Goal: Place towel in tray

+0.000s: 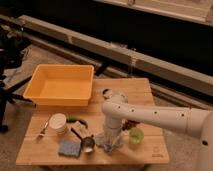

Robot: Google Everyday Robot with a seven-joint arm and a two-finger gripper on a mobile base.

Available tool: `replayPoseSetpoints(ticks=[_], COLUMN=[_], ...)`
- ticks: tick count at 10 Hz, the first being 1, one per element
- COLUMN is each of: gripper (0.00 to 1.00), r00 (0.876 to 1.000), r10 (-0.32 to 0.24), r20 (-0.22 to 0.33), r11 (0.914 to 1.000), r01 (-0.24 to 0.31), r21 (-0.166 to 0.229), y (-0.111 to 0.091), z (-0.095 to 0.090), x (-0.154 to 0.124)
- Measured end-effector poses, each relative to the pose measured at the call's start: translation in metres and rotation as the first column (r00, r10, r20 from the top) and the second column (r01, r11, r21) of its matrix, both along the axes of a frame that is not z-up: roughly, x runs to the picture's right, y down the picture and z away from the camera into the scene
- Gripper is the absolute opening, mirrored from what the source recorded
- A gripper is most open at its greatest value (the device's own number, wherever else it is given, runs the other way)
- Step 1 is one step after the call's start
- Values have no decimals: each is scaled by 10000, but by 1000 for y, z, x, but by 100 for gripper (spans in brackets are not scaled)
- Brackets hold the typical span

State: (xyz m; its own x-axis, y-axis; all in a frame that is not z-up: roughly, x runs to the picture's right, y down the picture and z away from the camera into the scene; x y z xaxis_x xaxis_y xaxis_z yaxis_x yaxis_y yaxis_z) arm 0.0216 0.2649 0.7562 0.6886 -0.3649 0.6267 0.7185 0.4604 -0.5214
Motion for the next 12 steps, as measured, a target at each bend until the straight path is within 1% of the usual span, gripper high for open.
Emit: replayPoseSetpoints(ticks=[2,4,5,6,8,9,10,12], gripper=[4,4,4,4,4,4,4,4], r00=[9998,9989,9980,9953,9863,9779,9640,9370], r10=[139,170,117,-29,-421,-661,-1014,-1591], r20=[172,446,626,969,1597,1982,2459,3108], r11=[9995,9976,9965,9944,9900,9865,9806,9682], r01=[-144,-200,-169,-74,196,342,552,866], r21=[290,666,822,1053,1400,1603,1879,2346], y=[-27,-64,-81,-106,-144,-161,-180,-203], z=[-22,-50,-59,-71,-88,-94,-96,-88], x=[-6,-11,-16,-26,-50,-67,-90,-127])
